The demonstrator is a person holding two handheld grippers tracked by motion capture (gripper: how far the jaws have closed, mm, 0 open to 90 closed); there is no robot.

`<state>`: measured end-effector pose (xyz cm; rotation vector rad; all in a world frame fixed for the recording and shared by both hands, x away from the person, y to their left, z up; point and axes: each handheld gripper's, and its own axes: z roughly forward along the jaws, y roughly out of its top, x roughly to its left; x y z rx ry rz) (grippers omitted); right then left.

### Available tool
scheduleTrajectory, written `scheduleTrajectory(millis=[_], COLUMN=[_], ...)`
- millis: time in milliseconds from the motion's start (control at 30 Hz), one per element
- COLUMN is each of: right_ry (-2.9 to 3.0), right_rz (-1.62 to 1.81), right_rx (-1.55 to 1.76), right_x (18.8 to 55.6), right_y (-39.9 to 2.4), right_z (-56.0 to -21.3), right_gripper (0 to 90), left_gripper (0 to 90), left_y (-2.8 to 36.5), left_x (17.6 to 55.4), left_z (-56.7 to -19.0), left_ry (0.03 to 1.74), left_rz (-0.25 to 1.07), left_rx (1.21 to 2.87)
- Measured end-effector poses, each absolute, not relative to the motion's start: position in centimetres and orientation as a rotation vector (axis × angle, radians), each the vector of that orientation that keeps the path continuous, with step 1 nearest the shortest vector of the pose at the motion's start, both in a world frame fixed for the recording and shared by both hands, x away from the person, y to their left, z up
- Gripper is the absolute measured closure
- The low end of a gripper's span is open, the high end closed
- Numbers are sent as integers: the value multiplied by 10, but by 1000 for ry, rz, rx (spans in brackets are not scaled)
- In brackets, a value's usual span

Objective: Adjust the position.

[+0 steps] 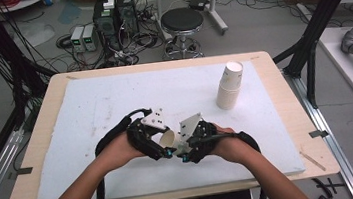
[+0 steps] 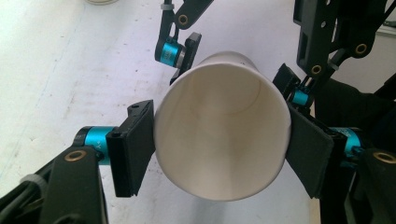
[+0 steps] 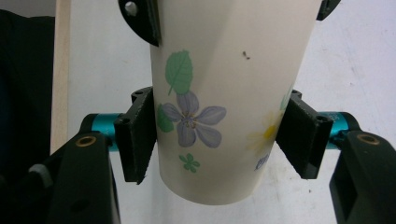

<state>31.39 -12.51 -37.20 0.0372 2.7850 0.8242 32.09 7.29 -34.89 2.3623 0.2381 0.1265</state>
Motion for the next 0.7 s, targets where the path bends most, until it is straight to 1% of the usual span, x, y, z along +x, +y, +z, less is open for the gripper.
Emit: scheduleTrajectory(millis=[200,333,367,467,700], right_ry=[2802,2807,2810,2807,2783], right_rz=[814,832,833,874,933], right_rx=[53,76,80,131,190], right_x=[315,318,318,320,320], right_y=[-125,-129,-130,-142,-159], right_z=[-377,-377,-376,-374,-372], right_gripper=[356,358,358,360,360], left_gripper=[265,193,192,187,177], left_y=[76,82,87,95,118], left_x=[320,318,318,318,320], left_z=[-361,-370,-372,-375,-379], left_ry=[222,256,273,297,400], left_rz=[149,150,144,148,164], left_rx=[2310,2233,2193,2151,1993])
